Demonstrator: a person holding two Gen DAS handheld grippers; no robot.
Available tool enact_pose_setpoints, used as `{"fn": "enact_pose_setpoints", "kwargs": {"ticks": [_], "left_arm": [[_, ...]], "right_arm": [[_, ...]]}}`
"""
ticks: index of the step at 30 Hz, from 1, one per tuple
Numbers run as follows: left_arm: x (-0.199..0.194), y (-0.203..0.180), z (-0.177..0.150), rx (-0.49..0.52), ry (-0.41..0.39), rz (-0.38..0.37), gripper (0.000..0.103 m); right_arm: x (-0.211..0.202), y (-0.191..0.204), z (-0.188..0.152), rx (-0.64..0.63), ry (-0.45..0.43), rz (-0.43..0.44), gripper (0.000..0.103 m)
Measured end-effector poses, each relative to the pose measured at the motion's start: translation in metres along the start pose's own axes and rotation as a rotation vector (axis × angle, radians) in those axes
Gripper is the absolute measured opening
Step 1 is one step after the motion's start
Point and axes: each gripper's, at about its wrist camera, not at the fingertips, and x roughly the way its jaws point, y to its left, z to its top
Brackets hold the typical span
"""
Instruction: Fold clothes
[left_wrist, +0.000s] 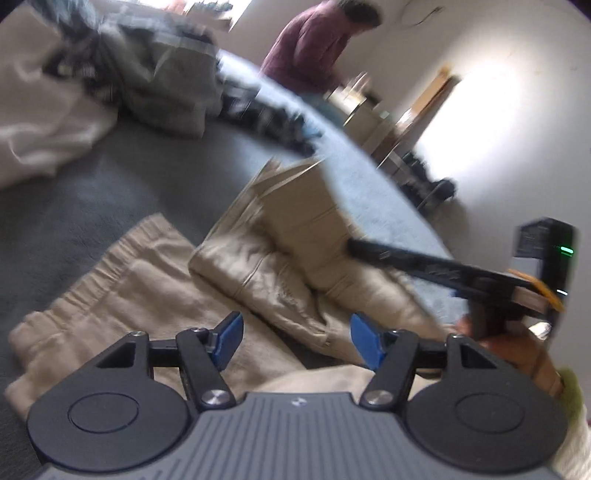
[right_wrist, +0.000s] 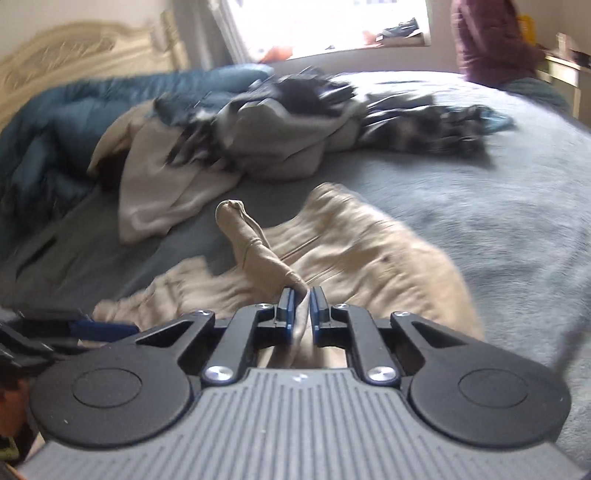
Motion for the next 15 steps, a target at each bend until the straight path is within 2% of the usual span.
{"fn": "enact_pose_setpoints", "kwargs": {"ticks": [2, 6, 8, 11, 12, 15], "left_arm": [[0.014, 0.001, 0.005, -0.044, 0.031, -0.012, 0.064], [0.032, -0.005, 0.016, -0.063, 0.038, -0.017, 0.064], [0.044, -0.005, 0.021, -0.090, 0.051, -0.010, 0.059], [0.064, 0.005, 0.027, -0.168, 0.072, -0.017, 0.037], [0.069, 0.008, 0.029, -0.194, 0.077, -0.013, 0.023], [0.077, 0.012, 0.035, -0.235, 0.070, -0.018, 0.018]], "right_arm": [[-0.002, -0.012, -0.001, 0.037, -0.028, -0.013, 0.006], [-0.005, -0.041, -0.005, 0.132, -0.064, -0.002, 0.006], [-0.004, -0.055, -0.008, 0.184, -0.074, 0.019, 0.006], [-0.005, -0.072, -0.012, 0.260, -0.108, 0.045, 0.006], [-0.006, -0.077, -0.013, 0.287, -0.122, 0.054, 0.006], [-0.010, -0.089, -0.014, 0.355, -0.141, 0.117, 0.009]]}}
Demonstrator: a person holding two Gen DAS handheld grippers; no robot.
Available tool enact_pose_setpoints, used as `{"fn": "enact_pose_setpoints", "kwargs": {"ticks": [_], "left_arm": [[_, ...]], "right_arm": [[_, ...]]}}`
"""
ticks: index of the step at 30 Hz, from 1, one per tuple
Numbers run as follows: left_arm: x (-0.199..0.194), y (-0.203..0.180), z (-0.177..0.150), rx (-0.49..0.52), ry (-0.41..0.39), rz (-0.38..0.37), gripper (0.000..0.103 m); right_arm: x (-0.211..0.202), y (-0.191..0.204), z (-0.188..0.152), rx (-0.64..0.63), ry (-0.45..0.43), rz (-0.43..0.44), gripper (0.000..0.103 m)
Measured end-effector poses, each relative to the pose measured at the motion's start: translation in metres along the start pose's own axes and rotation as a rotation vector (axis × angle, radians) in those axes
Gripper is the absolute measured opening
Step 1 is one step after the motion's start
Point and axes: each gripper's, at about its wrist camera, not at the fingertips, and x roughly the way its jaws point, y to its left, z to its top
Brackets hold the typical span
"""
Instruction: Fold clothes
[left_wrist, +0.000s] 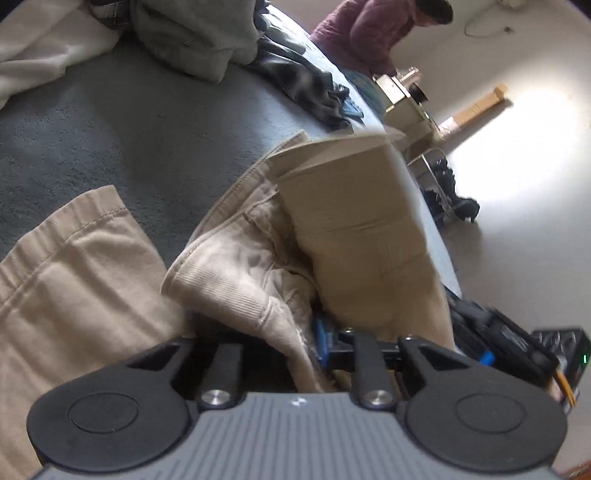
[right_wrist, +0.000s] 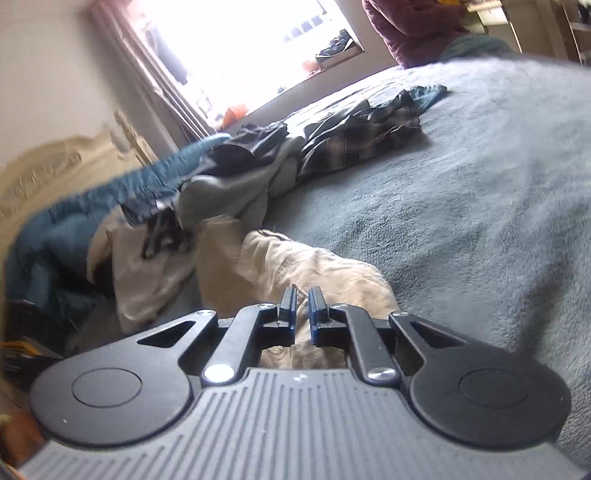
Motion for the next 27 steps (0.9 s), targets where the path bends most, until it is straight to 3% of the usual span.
{"fn": "enact_pose_setpoints", "kwargs": {"ticks": [2, 5, 10, 11, 14, 17, 20, 25, 27], "left_arm": [[-0.001, -0.005, 0.002, 0.032, -0.017, 0.004, 0.016], [-0.002, -0.011, 0.006, 0.060, -0.033, 0.003, 0.016], [-0.002, -0.014, 0.015, 0.080, -0.047, -0.012, 0.016], [-0.003, -0.016, 0.015, 0.090, -0.050, -0.011, 0.016], [-0.005, -0.021, 0.017, 0.119, -0.054, -0.009, 0.016], [-0.006, -0.023, 0.015, 0.140, -0.053, -0.012, 0.016], [-0.006, -0.023, 0.015, 0.151, -0.054, -0.019, 0.016], [-0.005, -0.020, 0.017, 0.140, -0.054, -0.039, 0.016], [-0.003, -0.019, 0.018, 0.137, -0.051, -0.041, 0.016]], "right_arm": [[-0.006, 0.000, 0.003, 0.027, 0.006, 0.077, 0.009], [-0.016, 0.022, 0.006, -0.077, 0.024, 0.139, 0.011], [-0.019, 0.075, -0.007, -0.371, 0.132, 0.170, 0.047], [-0.017, 0.084, -0.013, -0.443, 0.151, 0.138, 0.048], [-0.007, 0.105, -0.031, -0.623, 0.188, 0.026, 0.047], [0.004, 0.098, -0.027, -0.609, 0.192, -0.054, 0.038], [0.009, 0.089, -0.016, -0.576, 0.166, -0.136, 0.036], [0.017, 0.104, -0.019, -0.596, 0.259, -0.027, 0.037], [0.028, 0.111, -0.024, -0.668, 0.275, -0.107, 0.037]]}}
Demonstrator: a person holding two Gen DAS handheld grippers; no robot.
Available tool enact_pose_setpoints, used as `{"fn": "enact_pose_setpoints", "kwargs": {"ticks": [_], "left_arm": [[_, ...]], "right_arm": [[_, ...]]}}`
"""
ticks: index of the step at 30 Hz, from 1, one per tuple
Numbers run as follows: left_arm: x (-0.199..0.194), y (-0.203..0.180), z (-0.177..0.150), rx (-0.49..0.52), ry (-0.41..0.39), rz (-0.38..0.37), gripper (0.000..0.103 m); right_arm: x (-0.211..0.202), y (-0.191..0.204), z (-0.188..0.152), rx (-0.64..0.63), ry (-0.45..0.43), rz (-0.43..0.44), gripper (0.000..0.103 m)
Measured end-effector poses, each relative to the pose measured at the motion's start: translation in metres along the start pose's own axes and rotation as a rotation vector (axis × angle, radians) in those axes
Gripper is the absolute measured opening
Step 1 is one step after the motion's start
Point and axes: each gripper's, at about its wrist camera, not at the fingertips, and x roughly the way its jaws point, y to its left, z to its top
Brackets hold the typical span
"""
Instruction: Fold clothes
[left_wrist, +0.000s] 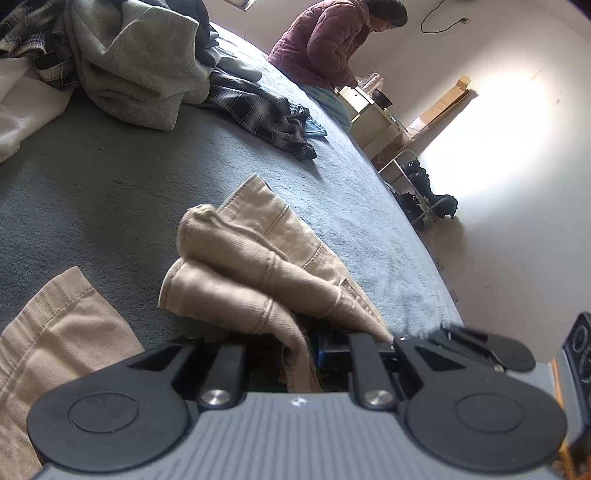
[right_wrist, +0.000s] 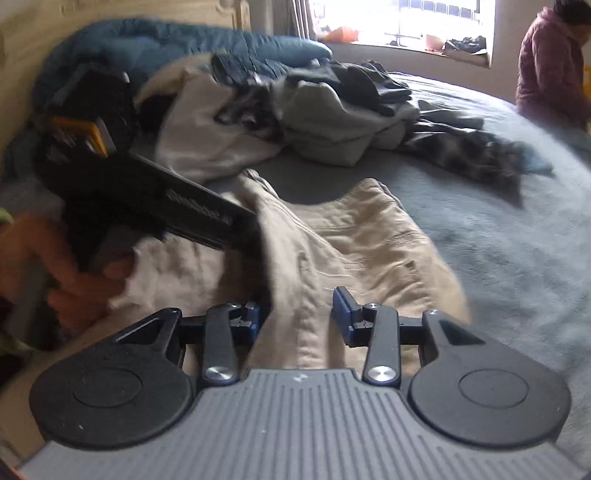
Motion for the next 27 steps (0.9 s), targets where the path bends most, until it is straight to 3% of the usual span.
{"fn": "enact_pose_setpoints", "kwargs": {"ticks": [2, 6, 8, 9, 10, 12, 15, 21, 27], "left_arm": [[0.001, 0.002, -0.001, -0.007, 0.005, -0.002, 0.017], [0.011, 0.005, 0.001, -0.049, 0.032, -0.004, 0.040], [0.023, 0.005, 0.003, -0.072, 0.047, 0.003, 0.039], [0.028, 0.005, 0.004, -0.087, 0.056, 0.011, 0.033], [0.028, 0.004, 0.006, -0.093, 0.055, 0.020, 0.015], [0.028, 0.002, 0.010, -0.104, 0.053, 0.038, 0.011], [0.007, -0.015, 0.024, -0.081, -0.006, 0.014, 0.008], [-0.053, -0.099, 0.087, 0.015, -0.184, -0.059, 0.007], [-0.133, -0.251, 0.159, 0.188, -0.420, -0.221, 0.006]], "right_arm": [[0.007, -0.003, 0.001, -0.023, 0.012, -0.068, 0.037], [0.012, -0.029, 0.003, 0.084, 0.014, -0.097, 0.033], [0.017, -0.034, 0.001, 0.085, 0.031, -0.111, 0.025], [0.017, -0.037, 0.001, 0.098, 0.031, -0.109, 0.021], [0.017, -0.041, 0.000, 0.112, 0.030, -0.108, 0.016], [0.017, -0.048, 0.000, 0.141, 0.028, -0.104, 0.010], [-0.008, -0.072, 0.005, 0.249, -0.059, -0.109, 0.007], [-0.088, -0.128, 0.040, 0.331, -0.275, -0.259, 0.006], [-0.190, -0.191, 0.097, 0.423, -0.508, -0.319, 0.006]]}}
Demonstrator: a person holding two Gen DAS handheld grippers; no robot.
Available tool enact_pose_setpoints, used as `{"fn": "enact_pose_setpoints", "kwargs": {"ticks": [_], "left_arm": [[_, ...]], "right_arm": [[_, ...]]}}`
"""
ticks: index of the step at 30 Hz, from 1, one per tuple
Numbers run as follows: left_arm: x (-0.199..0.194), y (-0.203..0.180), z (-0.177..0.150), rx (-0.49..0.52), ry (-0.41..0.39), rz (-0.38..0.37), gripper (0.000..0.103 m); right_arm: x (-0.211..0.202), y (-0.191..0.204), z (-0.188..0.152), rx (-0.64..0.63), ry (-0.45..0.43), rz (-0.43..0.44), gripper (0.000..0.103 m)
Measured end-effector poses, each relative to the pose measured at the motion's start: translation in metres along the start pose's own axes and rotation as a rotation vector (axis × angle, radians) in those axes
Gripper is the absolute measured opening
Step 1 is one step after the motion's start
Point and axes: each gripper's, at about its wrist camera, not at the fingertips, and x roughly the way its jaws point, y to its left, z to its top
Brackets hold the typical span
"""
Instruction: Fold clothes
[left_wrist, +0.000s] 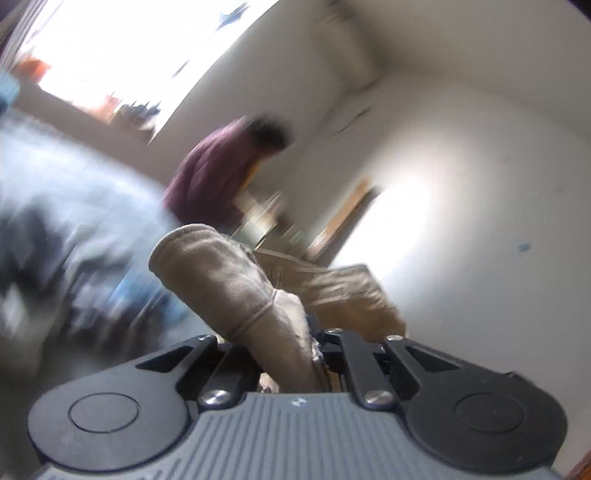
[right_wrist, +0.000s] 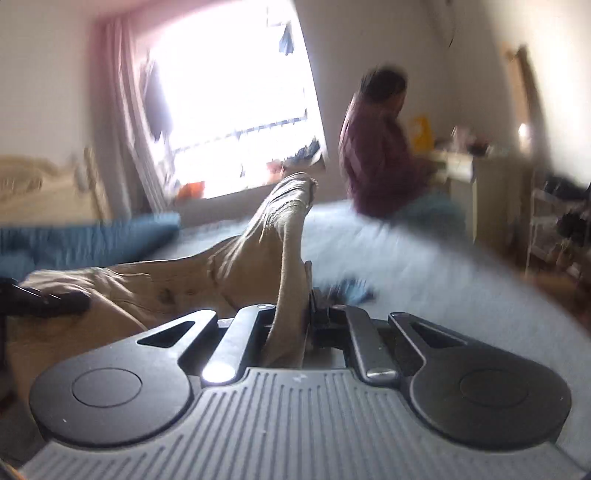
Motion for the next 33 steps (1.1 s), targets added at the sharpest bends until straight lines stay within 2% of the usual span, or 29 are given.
{"fn": "enact_pose_setpoints", "kwargs": {"ticks": [3, 5, 7, 10, 12, 13, 15, 18, 22, 24, 30, 33], "left_arm": [[-0.010, -0.083, 0.050, 0.074, -0.111, -0.085, 0.006], [-0.030, -0.131, 0.077, 0.103, -0.228, -0.185, 0.006], [-0.056, -0.166, 0.096, 0.114, -0.339, -0.306, 0.006], [-0.095, -0.197, 0.107, 0.147, -0.473, -0.426, 0.006], [-0.115, -0.205, 0.102, 0.182, -0.504, -0.442, 0.006], [-0.121, -0.205, 0.097, 0.197, -0.501, -0.441, 0.007], [-0.126, -0.197, 0.082, 0.215, -0.458, -0.377, 0.007], [-0.124, -0.167, 0.046, 0.222, -0.374, -0.264, 0.006], [-0.132, -0.101, -0.025, 0.171, -0.294, -0.196, 0.006], [-0.140, -0.061, -0.067, 0.105, -0.247, -0.172, 0.006], [-0.176, 0.044, -0.210, -0.038, -0.197, -0.035, 0.006], [-0.202, 0.079, -0.257, -0.061, -0.188, 0.060, 0.006]], "right_arm": [[-0.039, -0.016, 0.080, 0.020, -0.177, -0.064, 0.006], [-0.077, -0.024, 0.142, 0.037, -0.300, -0.108, 0.006], [-0.127, -0.023, 0.202, 0.026, -0.442, -0.169, 0.006], [-0.204, 0.003, 0.271, -0.055, -0.657, -0.277, 0.006], [-0.242, 0.021, 0.297, -0.093, -0.743, -0.290, 0.006], [-0.250, 0.028, 0.300, -0.116, -0.755, -0.296, 0.006], [-0.264, 0.042, 0.307, -0.160, -0.776, -0.307, 0.006], [-0.244, 0.050, 0.287, -0.187, -0.740, -0.295, 0.006], [-0.178, 0.048, 0.225, -0.176, -0.630, -0.231, 0.006], [-0.140, 0.045, 0.180, -0.146, -0.566, -0.172, 0.006], [-0.021, 0.048, 0.010, -0.018, -0.339, -0.017, 0.006], [0.029, 0.065, -0.068, 0.016, -0.216, 0.048, 0.006]]}}
